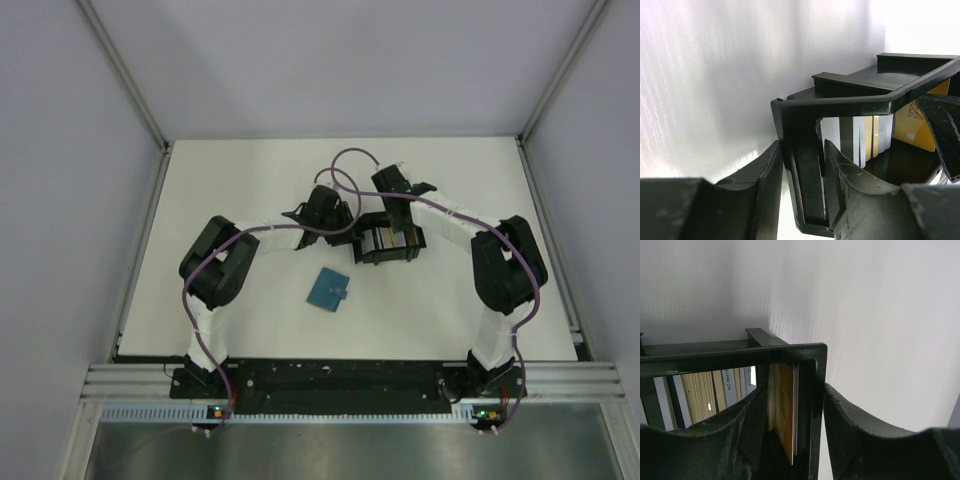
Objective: Put the credit cards into the card holder
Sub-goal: Pick up the credit card from the storage box.
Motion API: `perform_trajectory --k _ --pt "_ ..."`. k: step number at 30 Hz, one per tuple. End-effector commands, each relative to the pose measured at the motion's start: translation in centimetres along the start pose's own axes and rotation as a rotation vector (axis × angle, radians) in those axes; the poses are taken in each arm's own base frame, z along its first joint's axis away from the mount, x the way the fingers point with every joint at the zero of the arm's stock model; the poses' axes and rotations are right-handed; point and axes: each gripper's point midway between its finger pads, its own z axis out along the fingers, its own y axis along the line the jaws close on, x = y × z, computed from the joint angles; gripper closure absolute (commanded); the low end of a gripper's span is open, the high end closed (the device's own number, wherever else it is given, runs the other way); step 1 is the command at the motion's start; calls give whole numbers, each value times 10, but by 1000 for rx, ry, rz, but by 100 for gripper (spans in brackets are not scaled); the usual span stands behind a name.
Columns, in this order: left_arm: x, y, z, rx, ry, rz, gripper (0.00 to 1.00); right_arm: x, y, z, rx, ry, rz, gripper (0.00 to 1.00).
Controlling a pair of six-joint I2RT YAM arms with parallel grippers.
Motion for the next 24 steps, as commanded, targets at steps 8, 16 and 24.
perform_trajectory --k 8,16,24 --pt "6 0 -6 -65 -5 25 100 11 -15 4 124 6 22 47" --pt "2 5 -12 -111 -35 18 100 15 -24 3 187 4 2 47" --pt "3 16 -15 -180 -48 23 100 2 -33 -13 205 -37 -13 48"
